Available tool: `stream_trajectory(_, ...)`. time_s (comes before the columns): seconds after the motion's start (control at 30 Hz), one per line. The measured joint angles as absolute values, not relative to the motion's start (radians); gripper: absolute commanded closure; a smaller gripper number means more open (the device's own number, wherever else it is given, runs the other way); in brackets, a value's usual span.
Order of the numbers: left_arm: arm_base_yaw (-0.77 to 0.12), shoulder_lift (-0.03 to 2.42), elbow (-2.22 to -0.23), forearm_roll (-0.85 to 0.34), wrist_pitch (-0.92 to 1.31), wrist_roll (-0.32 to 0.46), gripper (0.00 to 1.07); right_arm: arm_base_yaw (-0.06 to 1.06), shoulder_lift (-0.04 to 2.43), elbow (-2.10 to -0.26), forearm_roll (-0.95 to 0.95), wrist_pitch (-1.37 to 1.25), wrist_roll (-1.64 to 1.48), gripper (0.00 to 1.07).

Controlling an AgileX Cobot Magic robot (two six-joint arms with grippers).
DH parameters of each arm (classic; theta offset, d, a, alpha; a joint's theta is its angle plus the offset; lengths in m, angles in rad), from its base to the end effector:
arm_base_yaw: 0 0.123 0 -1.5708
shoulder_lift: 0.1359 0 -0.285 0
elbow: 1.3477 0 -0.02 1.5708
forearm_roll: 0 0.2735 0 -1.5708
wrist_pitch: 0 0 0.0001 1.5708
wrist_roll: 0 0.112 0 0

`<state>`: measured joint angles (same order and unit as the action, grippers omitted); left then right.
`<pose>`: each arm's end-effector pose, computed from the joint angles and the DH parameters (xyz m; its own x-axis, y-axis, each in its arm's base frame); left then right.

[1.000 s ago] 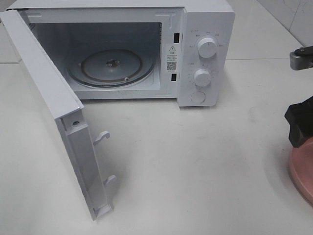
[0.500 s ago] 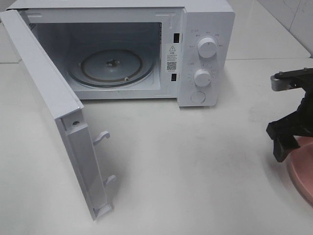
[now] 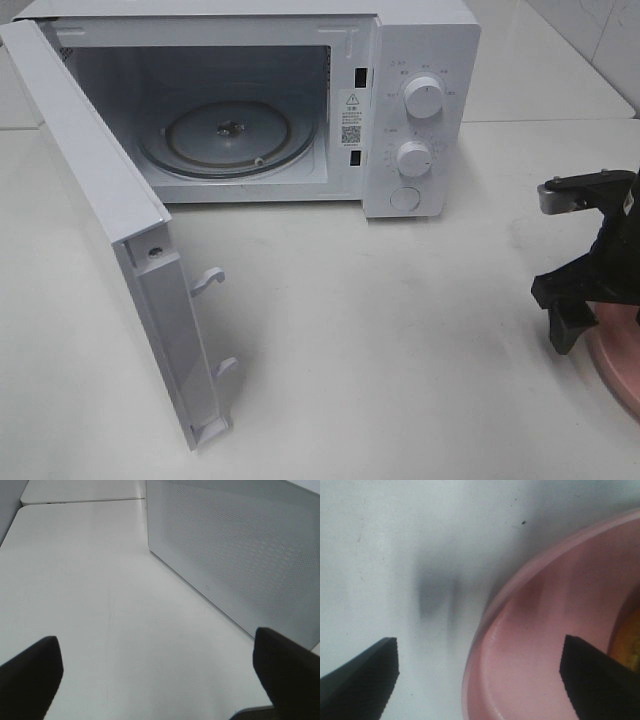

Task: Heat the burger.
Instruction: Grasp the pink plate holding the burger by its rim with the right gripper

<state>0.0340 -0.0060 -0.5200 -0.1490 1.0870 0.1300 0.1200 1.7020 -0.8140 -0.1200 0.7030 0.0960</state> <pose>0.0290 -0.0137 0.2834 -0.4461 0.0446 -0.8939 0.1105 0.9939 -0.0056 0.2867 0.0258 0.1041 -0.9908 -0.1152 -0.0708 -0.1097 0.9910 -0.0769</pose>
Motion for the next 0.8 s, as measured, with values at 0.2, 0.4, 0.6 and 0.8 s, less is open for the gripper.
stream_trajectory(0.2, 0.034, -0.006, -0.52, -0.149, 1.087, 0.13, 0.1, 0.12, 1.721, -0.769, -0.119, 0.634, 0.114, 0.24)
stream_trajectory(0.4, 0.034, -0.006, -0.52, -0.149, 1.087, 0.13, 0.1, 0.12, 1.735, -0.729, -0.119, 0.579, 0.119, 0.24)
stream_trajectory(0.6, 0.034, -0.006, -0.52, -0.149, 1.087, 0.13, 0.1, 0.12, 1.736, -0.719, -0.119, 0.546, 0.122, 0.26)
stream_trajectory(0.8, 0.034, -0.006, -0.52, -0.149, 1.087, 0.13, 0.1, 0.12, 1.738, -0.718, -0.121, 0.528, 0.125, 0.28)
